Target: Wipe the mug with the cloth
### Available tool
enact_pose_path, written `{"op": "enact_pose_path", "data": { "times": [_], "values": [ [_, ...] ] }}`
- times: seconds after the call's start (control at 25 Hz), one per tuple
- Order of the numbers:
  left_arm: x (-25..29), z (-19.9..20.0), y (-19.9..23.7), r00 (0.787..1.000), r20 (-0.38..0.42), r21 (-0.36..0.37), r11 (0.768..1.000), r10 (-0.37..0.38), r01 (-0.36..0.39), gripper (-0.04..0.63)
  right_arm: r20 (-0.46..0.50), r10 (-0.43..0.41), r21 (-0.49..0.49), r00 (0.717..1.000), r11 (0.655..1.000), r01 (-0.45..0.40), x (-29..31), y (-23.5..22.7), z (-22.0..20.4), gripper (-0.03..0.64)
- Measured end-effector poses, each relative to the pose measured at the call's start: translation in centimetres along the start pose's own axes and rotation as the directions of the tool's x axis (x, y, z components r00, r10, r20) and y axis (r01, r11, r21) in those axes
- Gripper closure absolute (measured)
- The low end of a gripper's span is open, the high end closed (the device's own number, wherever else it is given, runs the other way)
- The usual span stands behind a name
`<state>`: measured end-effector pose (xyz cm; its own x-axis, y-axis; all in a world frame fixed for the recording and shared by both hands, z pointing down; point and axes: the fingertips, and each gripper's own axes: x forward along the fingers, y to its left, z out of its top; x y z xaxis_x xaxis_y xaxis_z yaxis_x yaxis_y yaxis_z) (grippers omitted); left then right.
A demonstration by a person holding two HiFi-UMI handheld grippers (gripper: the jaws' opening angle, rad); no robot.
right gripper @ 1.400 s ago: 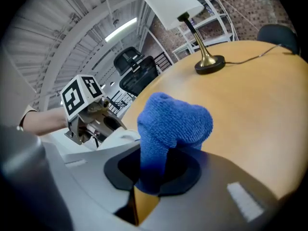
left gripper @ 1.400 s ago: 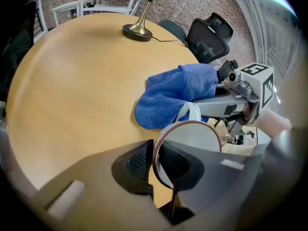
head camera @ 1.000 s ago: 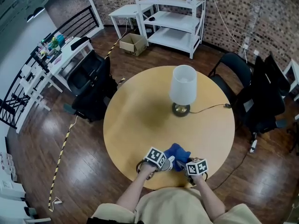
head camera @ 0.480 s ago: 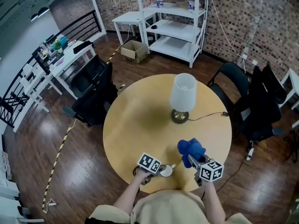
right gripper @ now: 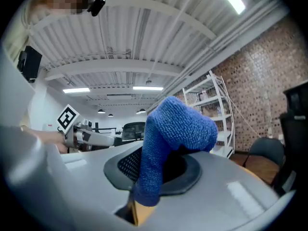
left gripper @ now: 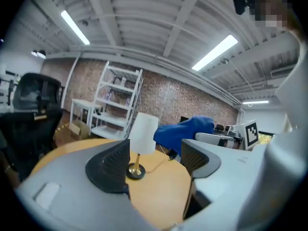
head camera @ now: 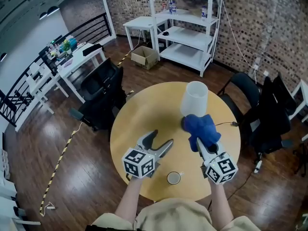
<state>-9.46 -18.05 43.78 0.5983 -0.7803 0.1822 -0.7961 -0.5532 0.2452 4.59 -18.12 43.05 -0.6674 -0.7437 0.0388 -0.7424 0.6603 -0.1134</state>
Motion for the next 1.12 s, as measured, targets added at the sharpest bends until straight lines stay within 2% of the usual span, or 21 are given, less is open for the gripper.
{"op": "enact_pose_path", "data": {
  "times": [0.08, 0.16, 0.28, 0.4, 0.56, 0.72, 0.88, 1.12],
  "values": [
    [-1.0, 3.4, 0.2, 0.993, 0.09, 0.072, 0.994, 0.074, -0.08, 0.275, 0.028, -0.016, -0.066, 0.999, 0.998, 0.018, 0.3, 0.5, 2.4, 0.545],
    [-1.9, 5.5, 0.7, 0.976, 0.153, 0.133, 0.976, 0.153, -0.174, 0.275, 0.048, -0.048, -0.114, 0.998, 0.992, 0.054, 0.4, 0.7, 4.0, 0.545],
    [-2.9, 6.9, 1.3, 0.95, 0.211, 0.17, 0.948, 0.232, -0.269, 0.276, 0.066, -0.091, -0.14, 0.994, 0.985, 0.1, 0.5, 0.8, 5.2, 0.545],
    [-3.3, 7.1, 1.5, 0.938, 0.228, 0.158, 0.94, 0.262, -0.301, 0.278, 0.062, -0.095, -0.135, 0.994, 0.986, 0.102, 0.5, 1.0, 5.4, 0.545],
    [-4.2, 6.8, 1.3, 0.923, 0.238, 0.197, 0.915, 0.303, -0.351, 0.305, 0.054, -0.095, -0.129, 0.994, 0.986, 0.101, 0.2, 1.9, 5.4, 0.545],
    [-4.7, 6.7, 1.0, 0.922, 0.25, 0.161, 0.926, 0.296, -0.341, 0.313, 0.051, -0.063, -0.118, 0.997, 0.991, 0.069, 0.6, 3.7, 5.2, 0.545],
    [-5.5, 6.6, 1.2, 0.918, 0.248, 0.16, 0.921, 0.31, -0.355, 0.319, 0.049, -0.041, -0.129, 0.998, 0.99, 0.047, 1.0, 5.0, 5.1, 0.545],
    [-6.8, 6.1, 1.9, 0.909, 0.251, 0.152, 0.914, 0.332, -0.375, 0.327, 0.039, -0.052, -0.124, 0.998, 0.991, 0.057, 1.0, 5.0, 4.4, 0.545]
  ]
}}
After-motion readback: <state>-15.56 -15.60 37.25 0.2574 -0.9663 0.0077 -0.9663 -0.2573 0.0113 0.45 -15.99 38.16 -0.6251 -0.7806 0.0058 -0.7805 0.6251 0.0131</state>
